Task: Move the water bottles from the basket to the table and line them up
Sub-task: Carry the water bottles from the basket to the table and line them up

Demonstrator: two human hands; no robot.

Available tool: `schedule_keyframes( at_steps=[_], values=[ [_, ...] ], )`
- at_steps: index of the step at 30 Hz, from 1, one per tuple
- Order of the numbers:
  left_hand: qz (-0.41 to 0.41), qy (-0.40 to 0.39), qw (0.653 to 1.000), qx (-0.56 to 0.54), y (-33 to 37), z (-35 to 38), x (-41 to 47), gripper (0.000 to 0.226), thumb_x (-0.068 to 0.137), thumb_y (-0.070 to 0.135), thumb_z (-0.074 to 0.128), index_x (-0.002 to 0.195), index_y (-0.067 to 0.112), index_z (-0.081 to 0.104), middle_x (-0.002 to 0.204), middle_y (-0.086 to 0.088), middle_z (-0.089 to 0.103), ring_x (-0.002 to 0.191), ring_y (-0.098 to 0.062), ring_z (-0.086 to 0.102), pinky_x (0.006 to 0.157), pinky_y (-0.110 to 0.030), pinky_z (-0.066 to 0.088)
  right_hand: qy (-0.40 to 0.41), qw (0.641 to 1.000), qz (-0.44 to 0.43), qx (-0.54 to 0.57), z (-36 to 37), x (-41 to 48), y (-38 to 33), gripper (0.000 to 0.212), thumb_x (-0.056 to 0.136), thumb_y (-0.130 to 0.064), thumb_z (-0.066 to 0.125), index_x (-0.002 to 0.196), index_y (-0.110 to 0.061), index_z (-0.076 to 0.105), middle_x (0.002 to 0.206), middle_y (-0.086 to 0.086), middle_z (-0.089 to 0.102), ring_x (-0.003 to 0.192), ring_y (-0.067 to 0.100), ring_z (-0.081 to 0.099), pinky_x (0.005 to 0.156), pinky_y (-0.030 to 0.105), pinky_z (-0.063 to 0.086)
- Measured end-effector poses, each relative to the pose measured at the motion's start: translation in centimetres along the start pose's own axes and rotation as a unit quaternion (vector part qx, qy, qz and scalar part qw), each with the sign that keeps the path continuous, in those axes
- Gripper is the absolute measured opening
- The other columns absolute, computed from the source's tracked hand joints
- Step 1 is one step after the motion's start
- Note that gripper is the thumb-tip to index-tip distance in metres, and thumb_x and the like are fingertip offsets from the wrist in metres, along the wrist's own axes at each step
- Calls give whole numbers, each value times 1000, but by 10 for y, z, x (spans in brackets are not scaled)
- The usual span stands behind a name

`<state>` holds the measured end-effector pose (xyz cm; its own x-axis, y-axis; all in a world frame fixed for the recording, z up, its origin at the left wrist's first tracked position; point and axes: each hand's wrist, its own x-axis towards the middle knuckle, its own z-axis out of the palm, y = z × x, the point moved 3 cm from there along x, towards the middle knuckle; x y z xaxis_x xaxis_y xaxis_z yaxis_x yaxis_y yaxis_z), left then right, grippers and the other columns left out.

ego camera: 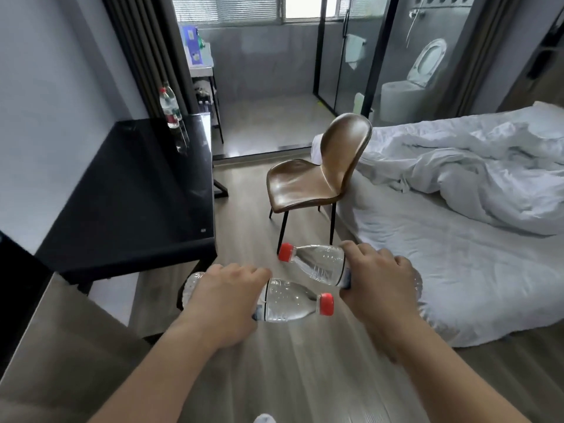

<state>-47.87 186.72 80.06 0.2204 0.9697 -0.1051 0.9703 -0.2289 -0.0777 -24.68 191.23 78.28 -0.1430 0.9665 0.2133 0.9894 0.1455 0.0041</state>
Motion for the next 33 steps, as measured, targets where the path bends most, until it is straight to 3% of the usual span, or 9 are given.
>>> schedule_keyframes(
  at_steps=[3, 5, 12, 15, 19, 24, 28, 33],
  values=[
    [13, 7, 1000, 7, -31, -11, 52, 48, 79, 31, 64, 123, 34, 47, 110, 11, 60, 105, -18, 59, 78, -30, 42, 14, 1000, 13, 1, 10, 52, -10, 68, 53, -23, 82, 118, -26, 64, 91, 0, 70, 77, 34, 65, 73, 44, 48],
    [11, 2, 1000, 21, -48, -16, 85, 46, 82, 32, 64, 124, 36, 45, 113, 12, 59, 106, -17, 59, 63, -23, 29, 22, 1000, 19, -1, 17, 86, -15, 66, 52, -21, 83, 116, -25, 65, 88, 0, 70, 76, 34, 65, 72, 44, 48],
    [10, -18, 1000, 7, -103, -7, 218, 48, 82, 26, 61, 127, 34, 46, 111, 13, 58, 106, -16, 57, 77, -30, 35, 6, 1000, 12, 16, 64, 224, -22, 61, 60, -23, 76, 119, -28, 62, 96, -2, 68, 83, 33, 65, 75, 44, 46],
    [-12, -16, 1000, 19, -127, -11, 280, 46, 81, 26, 62, 123, 34, 46, 110, 14, 57, 106, -16, 56, 68, -29, 30, 8, 1000, -1, 20, 85, 295, -23, 60, 55, -23, 79, 113, -28, 64, 91, -3, 67, 78, 32, 64, 72, 43, 45],
    [-45, -21, 999, 15, -161, -26, 356, 45, 80, 30, 64, 121, 36, 47, 108, 14, 55, 102, -14, 54, 76, -31, 30, 26, 999, -24, 38, 98, 391, -23, 62, 51, -19, 82, 110, -25, 66, 88, -2, 68, 73, 33, 64, 70, 43, 46],
    [-89, -5, 995, 35, -198, -52, 424, 45, 86, 36, 63, 127, 39, 45, 116, 16, 56, 105, -11, 55, 54, -22, 16, 19, 997, -58, 39, 109, 497, -33, 71, 52, -24, 86, 119, -26, 63, 94, -1, 69, 75, 34, 65, 71, 43, 46],
    [-111, -12, 994, 12, -236, -45, 470, 48, 79, 30, 64, 125, 37, 49, 108, 14, 58, 99, -12, 57, 71, -26, 32, -1, 996, -85, 26, 119, 563, -51, 65, 58, -26, 81, 120, -27, 63, 97, -2, 69, 81, 33, 65, 72, 41, 42],
    [-121, -12, 993, 10, -287, -36, 528, 49, 79, 28, 66, 124, 38, 47, 109, 14, 58, 101, -12, 57, 77, -28, 37, 0, 994, -109, 23, 136, 636, -79, 65, 58, -27, 83, 120, -27, 63, 96, -2, 70, 81, 32, 65, 75, 43, 45]
  ],
)
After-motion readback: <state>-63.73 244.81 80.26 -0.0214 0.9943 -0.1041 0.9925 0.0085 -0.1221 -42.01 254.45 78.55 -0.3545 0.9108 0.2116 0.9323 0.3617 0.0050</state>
